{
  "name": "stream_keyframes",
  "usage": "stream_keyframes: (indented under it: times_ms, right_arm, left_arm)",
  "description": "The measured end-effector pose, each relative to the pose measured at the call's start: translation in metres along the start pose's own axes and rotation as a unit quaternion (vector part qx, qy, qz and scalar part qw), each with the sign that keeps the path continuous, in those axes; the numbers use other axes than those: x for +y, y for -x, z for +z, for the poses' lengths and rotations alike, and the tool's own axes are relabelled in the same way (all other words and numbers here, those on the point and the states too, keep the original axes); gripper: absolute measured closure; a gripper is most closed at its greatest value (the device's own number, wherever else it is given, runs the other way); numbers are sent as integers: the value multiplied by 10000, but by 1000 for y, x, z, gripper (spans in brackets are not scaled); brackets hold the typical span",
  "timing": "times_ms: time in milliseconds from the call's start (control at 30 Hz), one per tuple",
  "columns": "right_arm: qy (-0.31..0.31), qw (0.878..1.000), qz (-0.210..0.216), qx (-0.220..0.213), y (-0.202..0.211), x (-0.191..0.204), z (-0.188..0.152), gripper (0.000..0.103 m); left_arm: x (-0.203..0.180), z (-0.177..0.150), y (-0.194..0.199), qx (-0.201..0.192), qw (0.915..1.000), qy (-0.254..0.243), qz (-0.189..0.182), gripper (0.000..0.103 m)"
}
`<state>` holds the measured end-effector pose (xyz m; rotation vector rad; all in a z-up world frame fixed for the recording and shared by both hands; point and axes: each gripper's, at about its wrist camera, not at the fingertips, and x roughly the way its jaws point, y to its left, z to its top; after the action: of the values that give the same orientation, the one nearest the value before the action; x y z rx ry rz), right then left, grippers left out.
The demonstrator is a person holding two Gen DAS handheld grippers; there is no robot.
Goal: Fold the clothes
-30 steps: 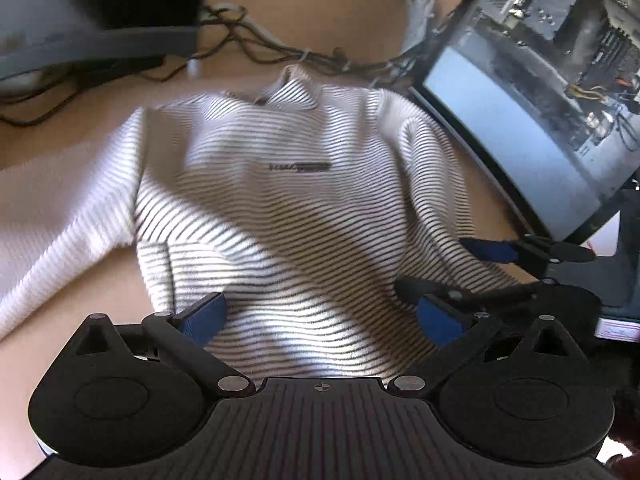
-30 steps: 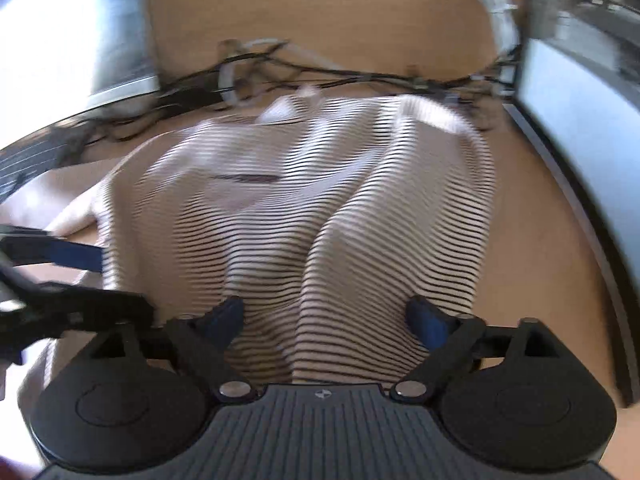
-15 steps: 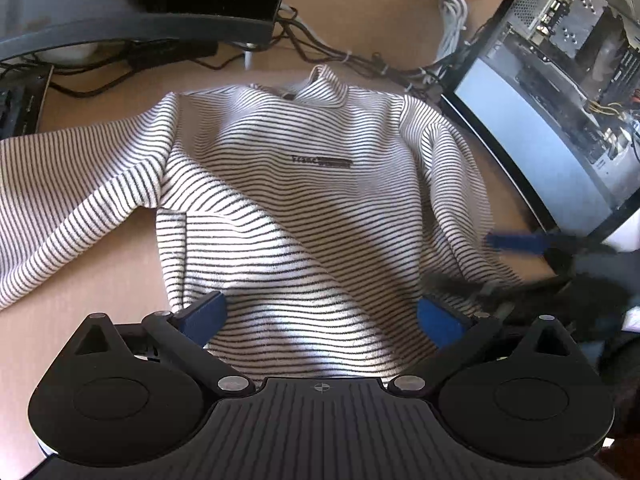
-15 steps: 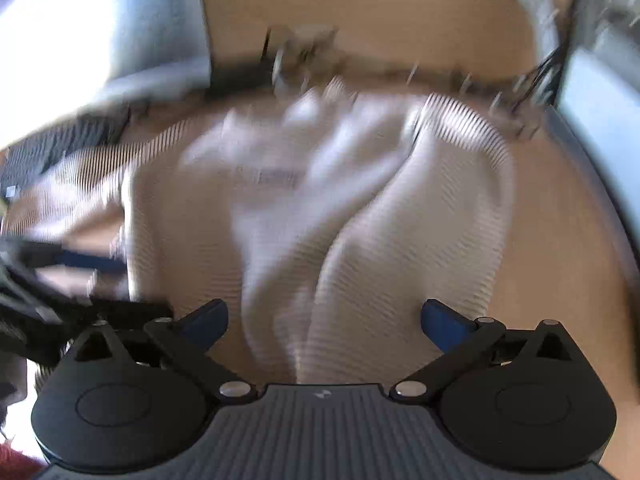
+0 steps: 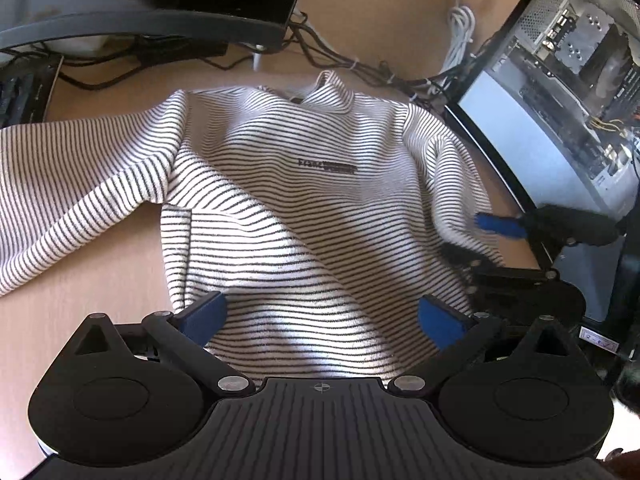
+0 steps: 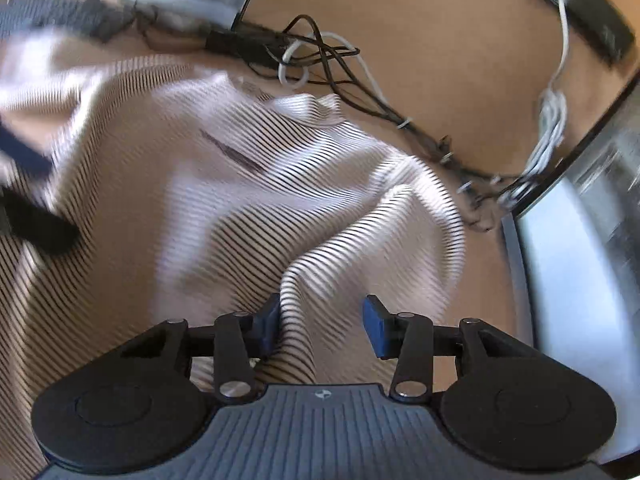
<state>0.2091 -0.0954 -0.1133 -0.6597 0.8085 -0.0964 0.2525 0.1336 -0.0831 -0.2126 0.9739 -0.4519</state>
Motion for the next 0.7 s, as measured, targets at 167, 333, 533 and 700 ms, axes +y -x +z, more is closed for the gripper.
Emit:
stream_keyframes:
  times_ms: [167, 333, 533, 700]
  right_arm:
    - [516, 9851, -1633, 134, -5, -42, -13, 65]
    - [-1347, 9868, -891, 64, 26, -94, -14, 57]
    - [-1743, 9846, 98, -62, 70, -75, -45, 53]
    - [-1046, 9924, 627, 141, 115, -28, -65, 46]
  left_arm:
    - [1, 1, -1, -4, 10000, 14, -47, 0]
    - [6, 2, 7, 26, 9999, 85, -50, 0]
    - [36, -1, 47, -368, 9977, 26, 562, 0]
    - [70, -12, 71, -583, 9938, -78, 946, 0]
